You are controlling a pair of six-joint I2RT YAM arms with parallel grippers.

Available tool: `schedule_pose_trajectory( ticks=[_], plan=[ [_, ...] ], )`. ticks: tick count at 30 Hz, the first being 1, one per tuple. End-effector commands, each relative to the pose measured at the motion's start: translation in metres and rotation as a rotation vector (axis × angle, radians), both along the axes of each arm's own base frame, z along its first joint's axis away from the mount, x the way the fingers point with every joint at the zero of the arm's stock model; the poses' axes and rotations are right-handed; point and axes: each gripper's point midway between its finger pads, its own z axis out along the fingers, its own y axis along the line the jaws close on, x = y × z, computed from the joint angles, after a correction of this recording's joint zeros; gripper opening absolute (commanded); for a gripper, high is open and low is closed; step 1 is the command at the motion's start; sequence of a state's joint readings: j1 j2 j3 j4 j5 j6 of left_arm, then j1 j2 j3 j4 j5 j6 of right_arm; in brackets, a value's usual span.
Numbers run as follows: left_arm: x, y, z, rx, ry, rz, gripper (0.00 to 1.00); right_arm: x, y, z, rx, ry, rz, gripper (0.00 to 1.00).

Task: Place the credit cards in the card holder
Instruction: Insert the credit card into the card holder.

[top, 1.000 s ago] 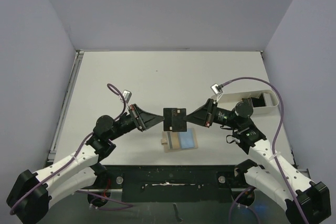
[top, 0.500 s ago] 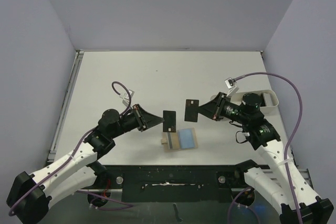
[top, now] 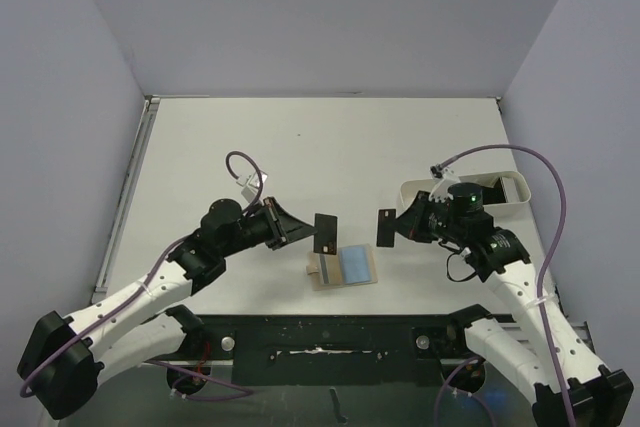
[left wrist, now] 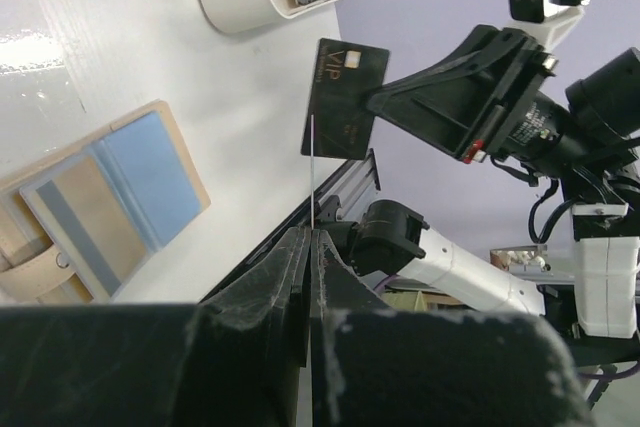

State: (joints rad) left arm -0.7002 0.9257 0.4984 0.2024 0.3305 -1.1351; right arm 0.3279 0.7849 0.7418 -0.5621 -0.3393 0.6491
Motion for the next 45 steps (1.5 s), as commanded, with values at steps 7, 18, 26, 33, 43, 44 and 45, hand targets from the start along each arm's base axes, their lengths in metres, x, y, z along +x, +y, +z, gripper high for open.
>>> schedule_pose_trajectory(
  ticks=[7, 18, 26, 33, 43, 44, 45],
  plan=[
    [0.003, -0.029, 0.014, 0.027, -0.03, 0.006, 0.0, -0.005, -0.003, -0.073, -0.102, 0.133, 0.063, 0.0],
    [0.007, -0.04, -0.031, 0.106, 0.045, 0.026, 0.0, -0.008, -0.003, -0.134, -0.134, 0.244, 0.101, 0.0],
    [0.005, -0.031, -0.076, 0.171, 0.103, 0.042, 0.0, -0.021, -0.007, -0.166, -0.157, 0.354, 0.082, 0.0],
    [0.003, -0.032, -0.1, 0.192, 0.139, 0.02, 0.0, -0.026, -0.008, -0.175, -0.16, 0.398, 0.061, 0.0],
    [0.003, -0.032, -0.116, 0.182, 0.174, 0.033, 0.0, -0.031, -0.001, -0.179, -0.154, 0.418, 0.073, 0.0],
    [0.003, -0.032, -0.118, 0.186, 0.176, 0.032, 0.0, -0.032, 0.0, -0.179, -0.152, 0.417, 0.074, 0.0],
    [0.003, -0.032, -0.12, 0.189, 0.179, 0.032, 0.0, -0.033, 0.001, -0.179, -0.151, 0.419, 0.075, 0.0]
  ],
)
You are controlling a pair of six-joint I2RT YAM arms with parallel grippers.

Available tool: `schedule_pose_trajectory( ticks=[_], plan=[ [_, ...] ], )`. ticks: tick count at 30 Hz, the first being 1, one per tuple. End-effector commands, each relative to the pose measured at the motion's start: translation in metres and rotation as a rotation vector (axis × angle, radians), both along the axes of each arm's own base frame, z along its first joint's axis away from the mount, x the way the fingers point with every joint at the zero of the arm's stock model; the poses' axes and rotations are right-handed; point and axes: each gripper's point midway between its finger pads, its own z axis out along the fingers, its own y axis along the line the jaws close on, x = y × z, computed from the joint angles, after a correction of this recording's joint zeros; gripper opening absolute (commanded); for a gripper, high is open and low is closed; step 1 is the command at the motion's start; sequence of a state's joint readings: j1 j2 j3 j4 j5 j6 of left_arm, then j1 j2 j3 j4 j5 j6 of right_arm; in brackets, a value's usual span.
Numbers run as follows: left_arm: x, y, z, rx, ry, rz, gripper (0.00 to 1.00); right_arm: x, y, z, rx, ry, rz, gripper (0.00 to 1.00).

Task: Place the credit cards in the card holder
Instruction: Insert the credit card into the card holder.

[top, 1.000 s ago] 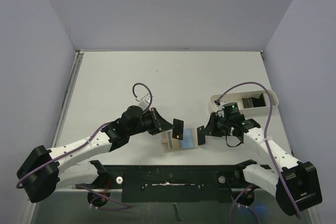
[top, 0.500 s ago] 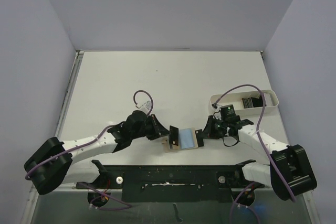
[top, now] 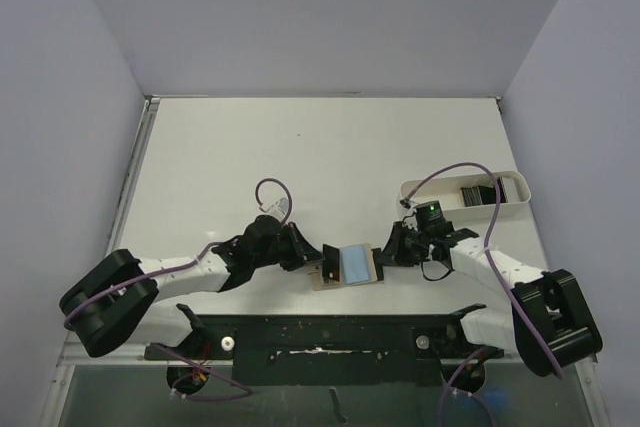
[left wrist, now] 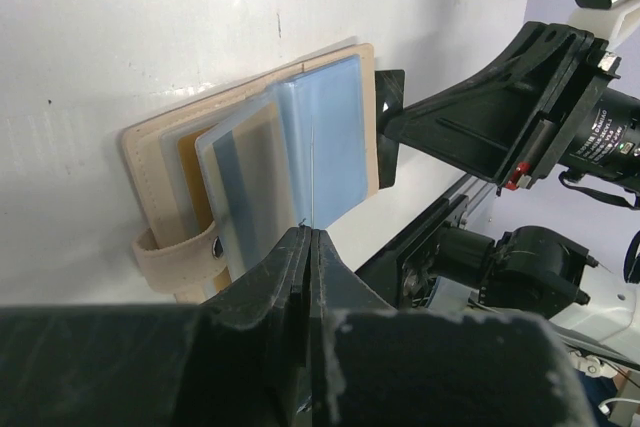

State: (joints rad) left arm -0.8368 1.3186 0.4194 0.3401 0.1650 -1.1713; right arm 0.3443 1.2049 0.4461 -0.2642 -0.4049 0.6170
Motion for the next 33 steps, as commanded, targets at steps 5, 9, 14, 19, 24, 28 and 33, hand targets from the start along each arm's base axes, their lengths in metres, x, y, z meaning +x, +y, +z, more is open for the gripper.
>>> schedule_pose_trajectory(
  ticks=[5, 9, 14, 19, 24, 28, 33],
  plan=[
    [0.007, -0.012, 0.013, -0.087, -0.035, -0.001, 0.0, -0.011, -0.002, -0.013, -0.04, 0.021, 0.0, 0.0],
    [0.006, -0.012, 0.008, -0.093, -0.017, 0.002, 0.0, -0.012, 0.002, -0.011, -0.037, 0.018, 0.003, 0.0],
    [0.005, -0.013, 0.004, -0.11, 0.002, 0.006, 0.0, -0.002, -0.009, 0.001, -0.098, -0.032, -0.036, 0.0],
    [0.004, -0.013, -0.001, -0.108, 0.013, 0.009, 0.0, 0.003, -0.007, 0.012, -0.081, -0.082, -0.027, 0.0],
    [0.004, -0.012, -0.005, -0.105, 0.022, 0.019, 0.0, -0.006, -0.003, 0.004, -0.06, -0.05, -0.017, 0.0],
    [0.004, -0.011, -0.009, -0.1, 0.035, 0.028, 0.0, -0.008, -0.002, 0.002, -0.059, -0.045, -0.016, 0.0],
    [0.004, -0.01, -0.013, -0.104, 0.034, 0.037, 0.0, -0.008, -0.001, 0.003, -0.058, -0.045, -0.015, 0.0]
  ],
)
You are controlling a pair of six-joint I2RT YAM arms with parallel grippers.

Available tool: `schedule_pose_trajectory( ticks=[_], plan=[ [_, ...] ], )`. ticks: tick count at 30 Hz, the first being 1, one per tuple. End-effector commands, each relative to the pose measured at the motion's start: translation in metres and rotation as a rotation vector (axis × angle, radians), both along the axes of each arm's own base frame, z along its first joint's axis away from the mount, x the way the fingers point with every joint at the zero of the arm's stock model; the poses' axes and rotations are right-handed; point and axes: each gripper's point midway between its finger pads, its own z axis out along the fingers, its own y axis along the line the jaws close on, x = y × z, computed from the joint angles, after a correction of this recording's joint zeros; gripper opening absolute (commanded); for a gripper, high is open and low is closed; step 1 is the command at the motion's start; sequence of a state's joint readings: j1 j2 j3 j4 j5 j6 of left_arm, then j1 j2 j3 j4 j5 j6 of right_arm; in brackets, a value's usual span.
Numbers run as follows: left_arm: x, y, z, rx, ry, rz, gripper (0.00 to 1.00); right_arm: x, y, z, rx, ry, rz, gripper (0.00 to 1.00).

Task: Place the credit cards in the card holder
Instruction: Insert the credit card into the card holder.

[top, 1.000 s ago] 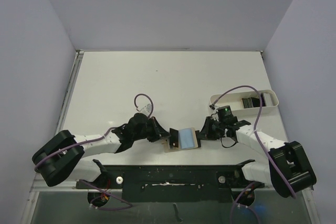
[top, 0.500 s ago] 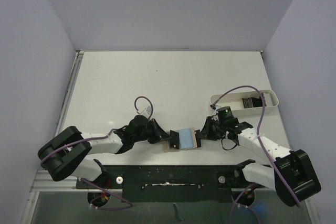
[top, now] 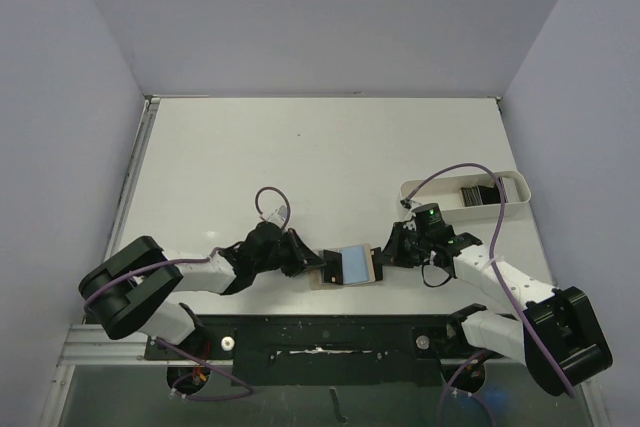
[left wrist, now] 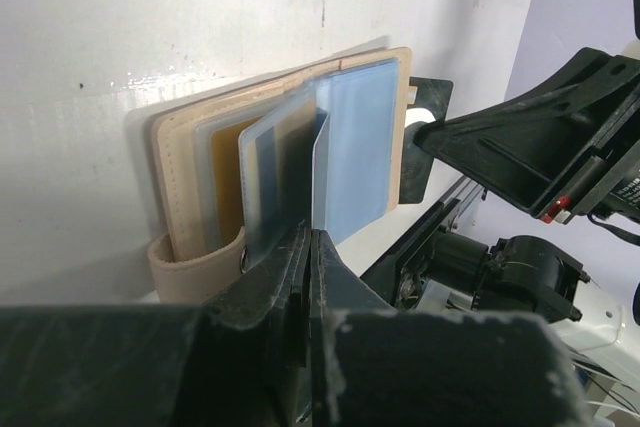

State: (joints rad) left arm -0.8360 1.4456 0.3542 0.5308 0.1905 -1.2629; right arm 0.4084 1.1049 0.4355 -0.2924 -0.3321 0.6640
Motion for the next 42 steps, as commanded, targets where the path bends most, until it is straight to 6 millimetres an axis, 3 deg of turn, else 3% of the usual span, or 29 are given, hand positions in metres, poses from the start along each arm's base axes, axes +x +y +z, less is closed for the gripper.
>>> schedule_pose_trajectory(
  ticks=[1, 19, 29, 42],
  plan=[
    [0.008, -0.007, 0.012, -0.061, -0.045, 0.013, 0.0, -0.005, -0.006, -0.009, -0.041, 0.011, -0.003, 0.0],
    [0.007, -0.007, -0.004, -0.029, 0.029, 0.05, 0.0, -0.01, -0.005, -0.013, -0.045, 0.028, -0.002, 0.0],
    [-0.001, 0.006, -0.01, 0.032, 0.099, 0.097, 0.0, -0.012, -0.005, -0.013, -0.046, 0.026, -0.006, 0.0],
    [0.008, -0.013, -0.004, -0.002, 0.066, 0.056, 0.0, -0.015, -0.003, -0.014, -0.049, 0.03, 0.006, 0.0]
  ],
)
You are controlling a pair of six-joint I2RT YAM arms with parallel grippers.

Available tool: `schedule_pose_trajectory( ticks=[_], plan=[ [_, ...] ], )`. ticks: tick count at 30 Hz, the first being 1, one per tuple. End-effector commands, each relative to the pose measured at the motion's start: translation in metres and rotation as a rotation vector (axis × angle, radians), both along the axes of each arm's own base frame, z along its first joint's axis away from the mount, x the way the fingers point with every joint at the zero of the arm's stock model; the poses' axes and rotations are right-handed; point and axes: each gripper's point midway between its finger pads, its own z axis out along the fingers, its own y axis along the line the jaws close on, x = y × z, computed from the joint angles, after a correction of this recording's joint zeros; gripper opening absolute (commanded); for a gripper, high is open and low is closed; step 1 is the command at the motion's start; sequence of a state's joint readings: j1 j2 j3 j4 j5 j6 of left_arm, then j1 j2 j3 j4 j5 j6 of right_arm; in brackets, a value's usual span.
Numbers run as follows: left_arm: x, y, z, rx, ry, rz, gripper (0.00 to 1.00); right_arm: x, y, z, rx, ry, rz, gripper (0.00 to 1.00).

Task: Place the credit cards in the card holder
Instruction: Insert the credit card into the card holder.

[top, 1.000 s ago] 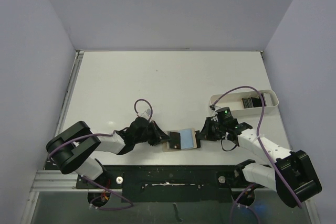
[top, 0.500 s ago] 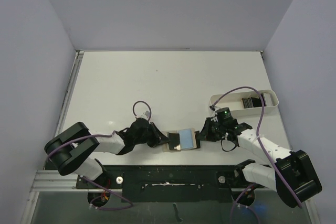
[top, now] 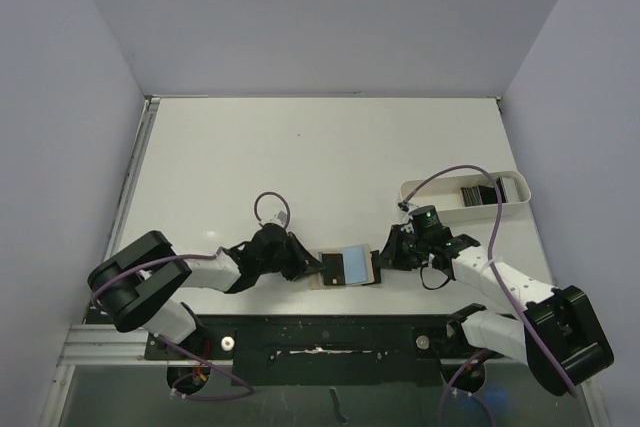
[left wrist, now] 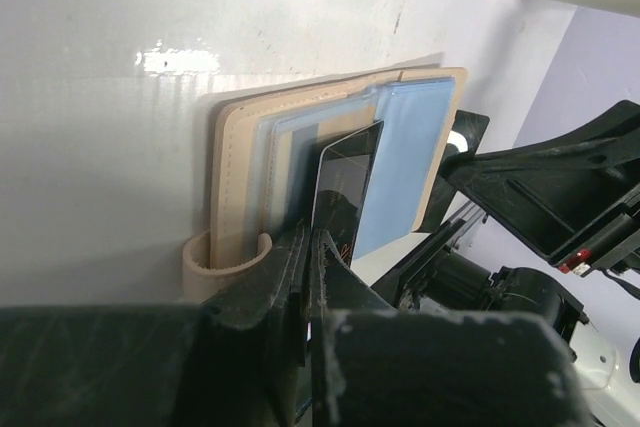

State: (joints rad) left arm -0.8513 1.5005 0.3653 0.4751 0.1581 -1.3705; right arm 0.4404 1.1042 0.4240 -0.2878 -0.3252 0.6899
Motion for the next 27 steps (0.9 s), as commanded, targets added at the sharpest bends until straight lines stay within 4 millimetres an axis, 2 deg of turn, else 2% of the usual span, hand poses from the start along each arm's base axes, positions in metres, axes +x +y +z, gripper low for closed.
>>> schedule_pose_trajectory(
  ticks=[1, 14, 17, 23, 27],
  plan=[
    [0.014, -0.018, 0.019, -0.041, -0.07, -0.017, 0.0, -0.008, -0.008, -0.012, -0.051, 0.014, -0.002, 0.0],
    [0.018, -0.016, 0.011, 0.007, -0.057, -0.007, 0.0, -0.008, -0.007, -0.01, -0.064, 0.021, 0.005, 0.0],
    [0.016, -0.012, 0.008, 0.026, -0.056, -0.006, 0.0, -0.002, -0.014, 0.002, -0.112, 0.013, -0.01, 0.0],
    [0.014, -0.008, 0.008, 0.032, -0.056, -0.005, 0.0, 0.017, -0.036, 0.043, -0.241, -0.065, -0.078, 0.0],
    [0.016, -0.01, 0.01, 0.031, -0.065, -0.013, 0.0, 0.025, -0.032, 0.069, -0.212, -0.127, -0.079, 0.0]
  ],
)
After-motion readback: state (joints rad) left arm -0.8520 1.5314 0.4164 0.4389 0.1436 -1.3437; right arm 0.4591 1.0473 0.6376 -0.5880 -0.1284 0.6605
